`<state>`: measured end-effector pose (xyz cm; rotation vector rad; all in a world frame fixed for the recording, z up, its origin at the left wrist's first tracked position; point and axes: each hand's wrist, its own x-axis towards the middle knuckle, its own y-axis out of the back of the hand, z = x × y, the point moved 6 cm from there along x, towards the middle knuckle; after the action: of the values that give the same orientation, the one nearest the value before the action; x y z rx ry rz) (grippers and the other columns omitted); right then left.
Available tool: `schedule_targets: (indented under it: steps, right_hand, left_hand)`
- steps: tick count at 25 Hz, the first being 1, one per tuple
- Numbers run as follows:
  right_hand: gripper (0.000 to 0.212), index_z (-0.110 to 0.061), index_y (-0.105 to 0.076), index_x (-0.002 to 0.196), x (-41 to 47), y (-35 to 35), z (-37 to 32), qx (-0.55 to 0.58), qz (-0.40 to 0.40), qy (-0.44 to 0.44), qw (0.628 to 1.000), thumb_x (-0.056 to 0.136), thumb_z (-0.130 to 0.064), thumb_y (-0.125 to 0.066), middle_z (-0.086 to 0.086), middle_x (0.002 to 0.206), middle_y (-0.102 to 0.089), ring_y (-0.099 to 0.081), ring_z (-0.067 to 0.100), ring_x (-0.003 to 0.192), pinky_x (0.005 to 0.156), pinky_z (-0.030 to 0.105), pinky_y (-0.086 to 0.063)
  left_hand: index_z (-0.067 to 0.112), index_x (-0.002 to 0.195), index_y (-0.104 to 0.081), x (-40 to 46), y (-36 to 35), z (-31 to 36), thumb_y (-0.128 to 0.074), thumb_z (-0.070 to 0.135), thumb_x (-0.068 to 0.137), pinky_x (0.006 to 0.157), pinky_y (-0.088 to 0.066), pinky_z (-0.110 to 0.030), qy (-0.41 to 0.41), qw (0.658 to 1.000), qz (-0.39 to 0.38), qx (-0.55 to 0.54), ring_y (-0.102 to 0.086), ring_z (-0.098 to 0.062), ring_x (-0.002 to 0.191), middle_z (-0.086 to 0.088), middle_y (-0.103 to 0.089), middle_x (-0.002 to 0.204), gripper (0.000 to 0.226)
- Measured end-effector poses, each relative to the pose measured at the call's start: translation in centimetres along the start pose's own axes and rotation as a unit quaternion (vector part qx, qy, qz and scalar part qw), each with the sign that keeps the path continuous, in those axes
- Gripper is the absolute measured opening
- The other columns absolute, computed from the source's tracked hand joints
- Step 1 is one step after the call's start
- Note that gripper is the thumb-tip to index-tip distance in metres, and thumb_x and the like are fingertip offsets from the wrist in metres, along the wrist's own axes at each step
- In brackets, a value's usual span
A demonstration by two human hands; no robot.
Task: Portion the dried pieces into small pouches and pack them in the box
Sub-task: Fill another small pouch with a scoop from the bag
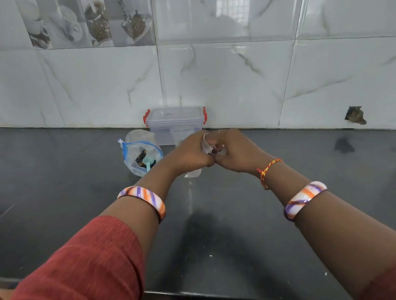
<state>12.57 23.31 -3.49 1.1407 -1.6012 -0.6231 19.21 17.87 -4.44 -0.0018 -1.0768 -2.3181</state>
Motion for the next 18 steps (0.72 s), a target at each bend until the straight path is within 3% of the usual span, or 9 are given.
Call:
schedule_targets:
  steps: [3,7,9,11,13,16,18]
  right_hand:
    - [0.023,-0.022,-0.055,0.064,0.3,-1.0,-1.0,-0.037,-0.05,0.013,0.998,0.083,-0.009,-0.054,0.0,0.067,-0.057,-0.056,0.024,0.067,0.067,0.041,-0.05]
    - [0.04,-0.032,-0.05,0.063,0.7,-2.9,-3.0,0.063,-0.144,-0.032,0.987,0.09,-0.003,-0.043,-0.011,0.057,-0.053,-0.049,0.006,0.04,0.056,0.019,-0.046]
    - [0.041,-0.029,-0.053,0.064,1.3,-3.8,-4.2,0.074,-0.185,-0.034,0.979,0.093,-0.004,-0.04,-0.011,0.052,-0.055,-0.054,0.006,0.048,0.059,0.012,-0.042]
    - [0.037,-0.022,-0.061,0.069,2.3,-5.1,-5.3,0.093,-0.234,-0.031,0.967,0.092,-0.001,-0.043,-0.002,0.065,-0.063,-0.061,0.013,0.067,0.068,0.013,-0.043]
    - [0.032,-0.02,-0.068,0.083,3.7,-5.6,-5.7,0.158,-0.204,-0.051,0.965,0.087,0.005,-0.047,0.0,0.076,-0.068,-0.062,0.007,0.065,0.06,0.012,-0.042]
    - [0.021,-0.021,-0.065,0.078,5.8,-6.1,-3.9,0.303,-0.03,-0.157,0.939,0.081,-0.002,-0.059,-0.005,0.074,-0.069,-0.059,-0.003,0.047,0.041,0.012,-0.037]
    - [0.009,-0.015,-0.065,0.071,6.6,-7.8,-2.8,0.261,0.024,-0.199,0.944,0.079,-0.015,-0.07,-0.001,0.062,-0.064,-0.058,0.003,0.045,0.044,0.015,-0.042]
  left_hand:
    - [0.008,0.094,-0.052,-1.2,0.5,-1.0,-0.059,-0.007,0.074,0.061,-0.038,-0.014,0.033,0.999,-0.024,0.007,-0.047,-0.005,0.068,0.001,-0.051,0.078,0.026]
    - [0.013,0.069,-0.047,-2.6,1.9,-3.0,-0.06,-0.004,0.073,0.061,-0.035,-0.024,0.053,0.998,-0.024,0.039,-0.045,-0.011,0.063,0.0,-0.048,0.068,0.021]
    - [0.012,0.071,-0.054,-3.3,3.0,-3.9,-0.065,0.002,0.069,0.067,-0.042,-0.028,0.063,0.997,-0.002,0.043,-0.054,-0.014,0.069,-0.004,-0.058,0.073,0.014]
    - [0.008,0.088,-0.061,-3.9,4.0,-4.9,-0.068,0.012,0.063,0.077,-0.048,-0.035,0.08,0.996,0.002,0.05,-0.062,-0.022,0.084,-0.009,-0.066,0.089,0.027]
    - [0.007,0.101,-0.06,-4.4,5.4,-6.3,-0.069,0.014,0.065,0.074,-0.047,-0.032,0.097,0.991,0.038,0.081,-0.061,-0.026,0.091,-0.01,-0.065,0.096,0.037]
    - [0.012,0.12,-0.054,-5.9,9.4,-9.2,-0.068,0.02,0.069,0.083,-0.048,-0.03,0.153,0.957,0.226,0.099,-0.058,-0.027,0.105,-0.011,-0.061,0.114,0.054]
    - [0.013,0.125,-0.049,-7.2,11.6,-11.7,-0.069,0.02,0.072,0.089,-0.048,-0.033,0.217,0.912,0.344,0.051,-0.057,-0.028,0.11,-0.011,-0.059,0.121,0.057]
